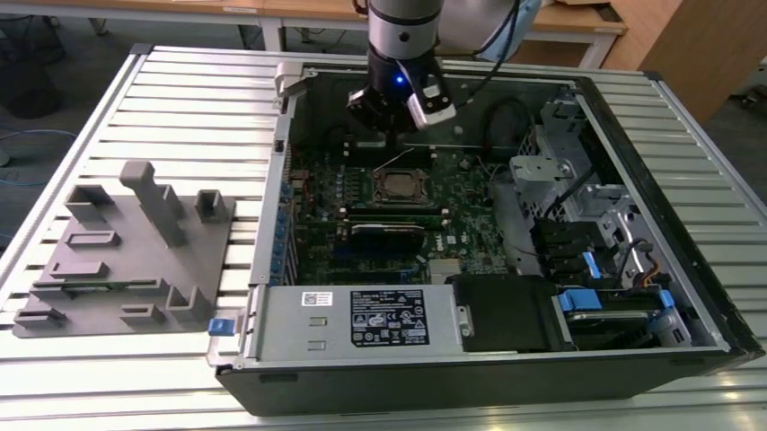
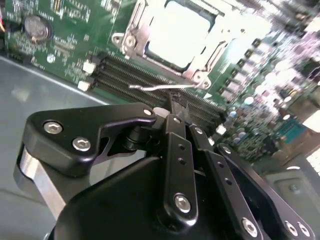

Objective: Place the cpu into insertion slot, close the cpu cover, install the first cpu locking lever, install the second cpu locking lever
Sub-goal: 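Install the first cpu locking lever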

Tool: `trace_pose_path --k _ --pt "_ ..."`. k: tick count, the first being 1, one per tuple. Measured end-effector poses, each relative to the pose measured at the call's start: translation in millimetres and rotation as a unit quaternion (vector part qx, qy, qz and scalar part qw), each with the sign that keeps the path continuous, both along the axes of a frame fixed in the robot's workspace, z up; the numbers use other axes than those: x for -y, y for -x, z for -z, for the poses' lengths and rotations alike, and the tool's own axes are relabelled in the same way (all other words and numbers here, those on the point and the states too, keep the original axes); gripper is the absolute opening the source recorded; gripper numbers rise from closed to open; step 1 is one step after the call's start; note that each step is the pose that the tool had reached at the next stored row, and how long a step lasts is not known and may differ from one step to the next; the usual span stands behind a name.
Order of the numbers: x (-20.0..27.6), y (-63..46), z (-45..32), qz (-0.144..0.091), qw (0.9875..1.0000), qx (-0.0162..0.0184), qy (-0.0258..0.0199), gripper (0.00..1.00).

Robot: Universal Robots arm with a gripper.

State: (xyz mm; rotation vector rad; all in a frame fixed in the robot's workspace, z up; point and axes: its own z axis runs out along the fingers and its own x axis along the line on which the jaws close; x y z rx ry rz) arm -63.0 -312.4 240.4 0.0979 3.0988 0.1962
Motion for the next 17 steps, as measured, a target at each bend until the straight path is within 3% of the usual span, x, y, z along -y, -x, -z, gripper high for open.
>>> trace_pose_path --k 1,3,9,17 --pt "0.0 0.0 0.4 0.0 1.0 0.0001 -0.0064 0.11" --pt "-0.1 -0.5 2.6 0.0 0.9999 0.0002 -0.0105 0.11" --pt "0.0 -6.2 11.5 0.0 0.9999 0.0 -0.0108 0.11" --pt "0.0 -8.6 13.3 0.0 0.9999 0.0002 -0.0111 0.11"
